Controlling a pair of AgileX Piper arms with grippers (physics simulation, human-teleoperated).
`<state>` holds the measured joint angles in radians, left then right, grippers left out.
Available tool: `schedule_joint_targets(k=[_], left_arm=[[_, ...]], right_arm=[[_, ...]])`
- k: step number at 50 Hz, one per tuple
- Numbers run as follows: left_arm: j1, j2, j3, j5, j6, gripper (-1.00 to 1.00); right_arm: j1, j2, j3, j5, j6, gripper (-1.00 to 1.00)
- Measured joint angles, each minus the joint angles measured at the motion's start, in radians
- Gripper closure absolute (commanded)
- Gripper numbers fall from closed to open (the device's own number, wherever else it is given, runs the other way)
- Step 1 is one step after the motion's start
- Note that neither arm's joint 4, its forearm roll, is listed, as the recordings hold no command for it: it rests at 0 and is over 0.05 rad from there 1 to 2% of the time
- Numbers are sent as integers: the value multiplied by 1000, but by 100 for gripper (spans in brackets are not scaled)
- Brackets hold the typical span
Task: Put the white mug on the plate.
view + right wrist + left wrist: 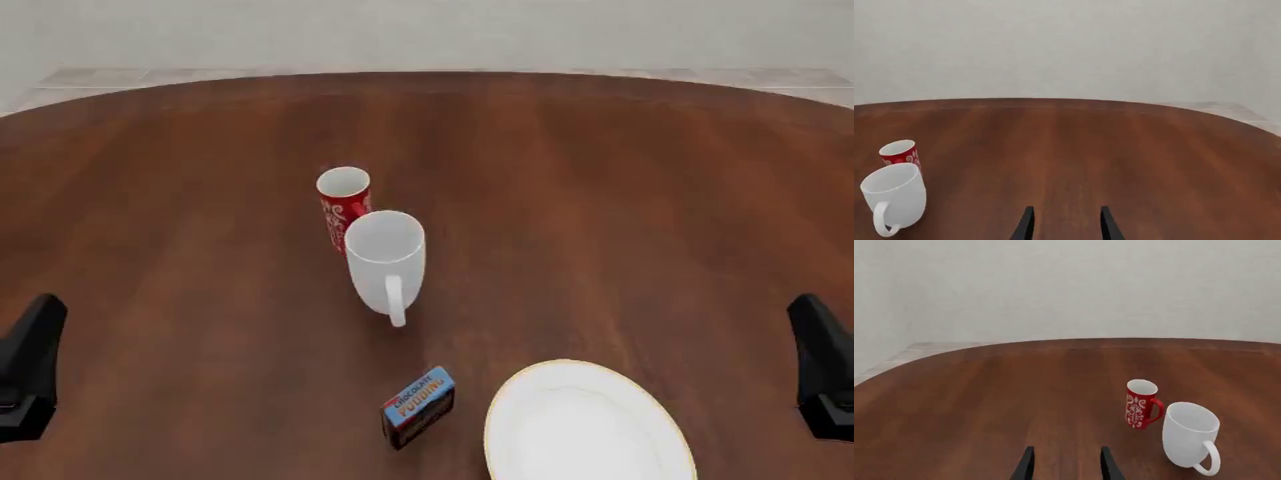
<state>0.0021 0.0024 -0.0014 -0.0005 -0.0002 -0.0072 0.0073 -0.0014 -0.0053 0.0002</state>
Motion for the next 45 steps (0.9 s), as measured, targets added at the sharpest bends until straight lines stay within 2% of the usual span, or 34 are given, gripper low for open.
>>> schedule_joint_targets(k=[39,45], left_arm=[[16,11,-20,11,0,-100],[22,9,-20,11,1,-100]], right_arm=[[13,-2,-8,9,-10,-100],[35,6,-47,37,-22,-100]])
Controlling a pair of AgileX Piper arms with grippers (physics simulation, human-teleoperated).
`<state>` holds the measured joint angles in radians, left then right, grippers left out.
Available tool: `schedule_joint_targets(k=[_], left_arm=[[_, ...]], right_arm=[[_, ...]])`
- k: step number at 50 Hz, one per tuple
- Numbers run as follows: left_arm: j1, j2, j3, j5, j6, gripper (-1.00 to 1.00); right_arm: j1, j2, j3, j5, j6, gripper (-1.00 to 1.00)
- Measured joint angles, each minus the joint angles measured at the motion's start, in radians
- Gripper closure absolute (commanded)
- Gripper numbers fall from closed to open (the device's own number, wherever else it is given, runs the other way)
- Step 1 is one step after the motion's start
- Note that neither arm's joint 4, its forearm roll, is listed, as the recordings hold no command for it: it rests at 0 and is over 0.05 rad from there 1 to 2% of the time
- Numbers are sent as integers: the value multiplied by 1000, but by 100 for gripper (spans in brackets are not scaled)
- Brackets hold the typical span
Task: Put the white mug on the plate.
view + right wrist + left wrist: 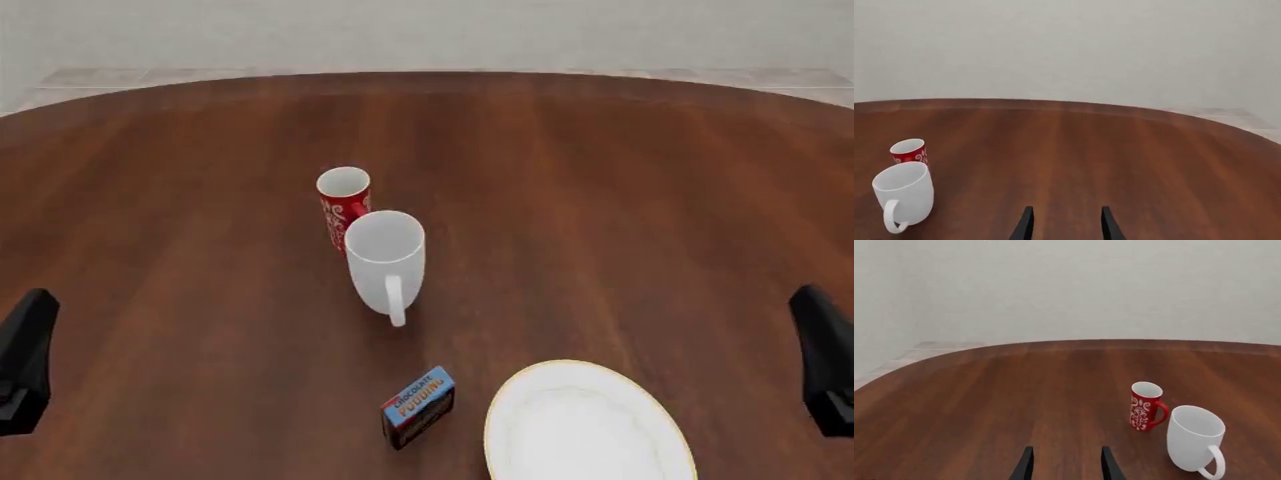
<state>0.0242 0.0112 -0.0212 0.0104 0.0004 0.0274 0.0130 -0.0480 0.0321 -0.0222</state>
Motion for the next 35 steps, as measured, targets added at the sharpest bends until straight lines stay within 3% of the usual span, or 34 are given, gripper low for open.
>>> schedule_joint_targets(k=[18,35], left_arm=[[6,-1,1,-1,1,-100],[7,-2,-2,2,2,-100]], right_arm=[[155,200,-194,111,64,-100],[320,412,-425,247,180,-100]])
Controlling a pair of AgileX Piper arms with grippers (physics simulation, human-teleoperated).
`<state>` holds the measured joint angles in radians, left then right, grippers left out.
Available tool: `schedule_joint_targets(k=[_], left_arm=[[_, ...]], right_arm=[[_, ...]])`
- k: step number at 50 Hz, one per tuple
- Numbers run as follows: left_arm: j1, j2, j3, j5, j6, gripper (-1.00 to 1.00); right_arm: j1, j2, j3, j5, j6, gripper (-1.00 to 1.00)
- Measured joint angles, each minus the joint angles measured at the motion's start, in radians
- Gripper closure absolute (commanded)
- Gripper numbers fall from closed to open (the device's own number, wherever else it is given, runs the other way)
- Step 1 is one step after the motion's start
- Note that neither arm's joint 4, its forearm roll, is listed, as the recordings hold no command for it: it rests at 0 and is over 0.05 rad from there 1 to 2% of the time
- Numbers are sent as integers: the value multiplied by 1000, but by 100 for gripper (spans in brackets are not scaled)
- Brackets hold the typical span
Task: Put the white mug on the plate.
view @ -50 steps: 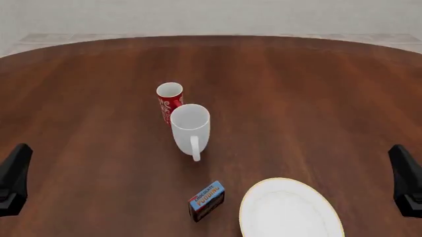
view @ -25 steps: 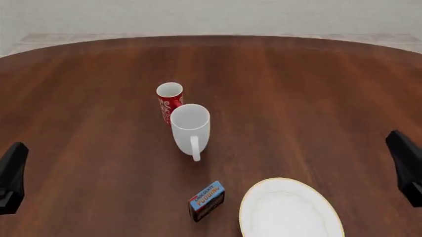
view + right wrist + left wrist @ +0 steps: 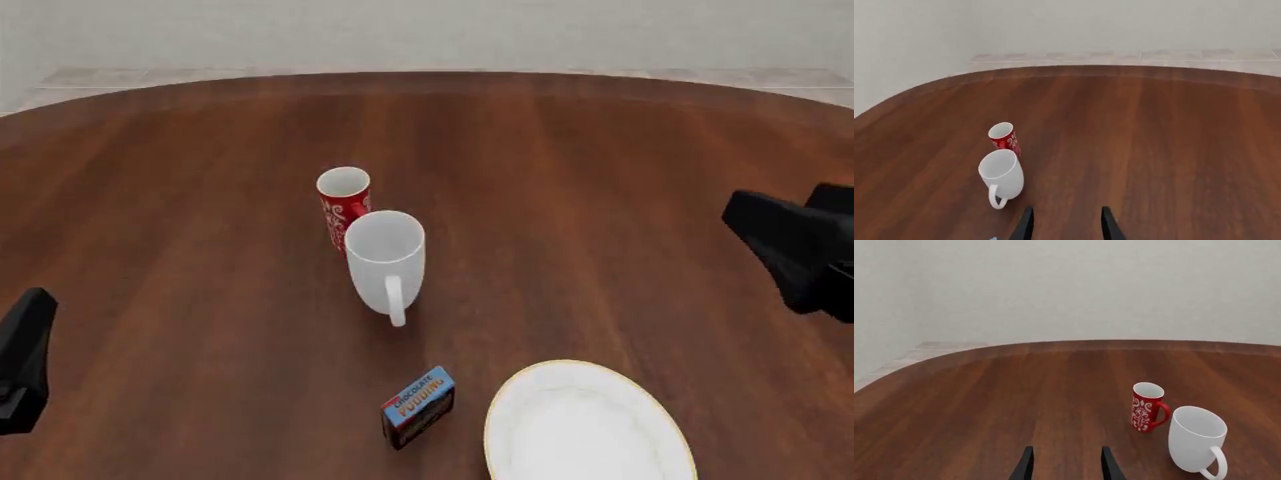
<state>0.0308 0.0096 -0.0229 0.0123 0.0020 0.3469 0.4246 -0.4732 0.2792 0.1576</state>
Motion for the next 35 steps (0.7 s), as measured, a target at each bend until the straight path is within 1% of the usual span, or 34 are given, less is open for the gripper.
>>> schedule_joint_targets(k=[13,28,35], left_arm=[[0,1,-5,4,0,-100],[0,3,-13,10,0,-100],[0,1,-8,7,0,-100]], right_arm=[[99,170,-139,69,77,-100],[172,328,-232,109,194,-100],[194,401,-264,124,225,-100]])
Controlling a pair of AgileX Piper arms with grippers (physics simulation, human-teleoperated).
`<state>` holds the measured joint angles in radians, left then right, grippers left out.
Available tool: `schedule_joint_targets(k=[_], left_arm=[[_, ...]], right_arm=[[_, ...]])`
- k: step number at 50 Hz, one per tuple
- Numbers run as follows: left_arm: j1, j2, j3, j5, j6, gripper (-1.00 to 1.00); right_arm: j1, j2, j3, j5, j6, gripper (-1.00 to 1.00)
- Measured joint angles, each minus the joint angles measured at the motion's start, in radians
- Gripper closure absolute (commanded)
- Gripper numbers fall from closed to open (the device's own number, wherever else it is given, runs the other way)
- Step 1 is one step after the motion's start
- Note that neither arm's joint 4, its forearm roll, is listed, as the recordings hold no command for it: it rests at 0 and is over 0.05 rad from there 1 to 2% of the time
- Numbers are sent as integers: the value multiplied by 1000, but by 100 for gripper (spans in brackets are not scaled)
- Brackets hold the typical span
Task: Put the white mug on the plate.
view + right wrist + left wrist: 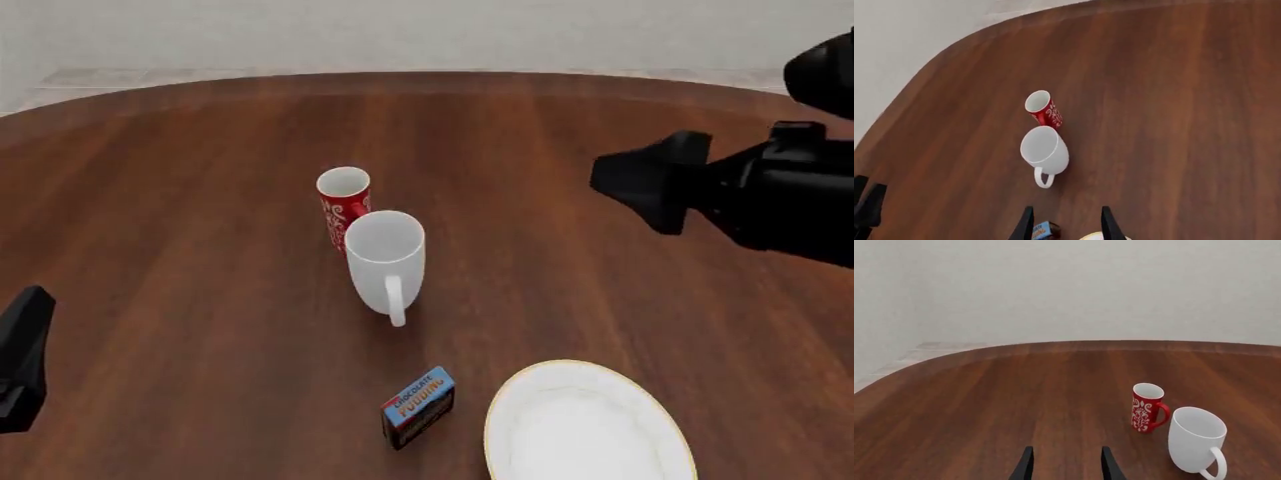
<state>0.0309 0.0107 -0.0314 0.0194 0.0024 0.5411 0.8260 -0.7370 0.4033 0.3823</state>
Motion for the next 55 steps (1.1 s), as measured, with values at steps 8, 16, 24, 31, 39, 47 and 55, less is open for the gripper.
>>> schedule_joint_targets(k=[8,16,24,31,39,47,55], left_arm=[[0,1,-2,1,0,-100],[0,2,-5,4,0,-100],[0,1,-6,4,0,-100],[0,3,-11,9,0,-100],[0,5,-24,19,0,-100],[0,8,-32,25,0,-100],[0,6,-38,32,0,-100]], right_arm=[[19,76,-29,9,9,-100],[40,148,-42,-2,11,-100],[59,213,-56,-14,8,-100],[78,274,-75,-28,3,-100],[95,336,-93,-47,-2,-100],[110,393,-115,-65,-4,-100],[124,451,-136,-89,-2,-100]])
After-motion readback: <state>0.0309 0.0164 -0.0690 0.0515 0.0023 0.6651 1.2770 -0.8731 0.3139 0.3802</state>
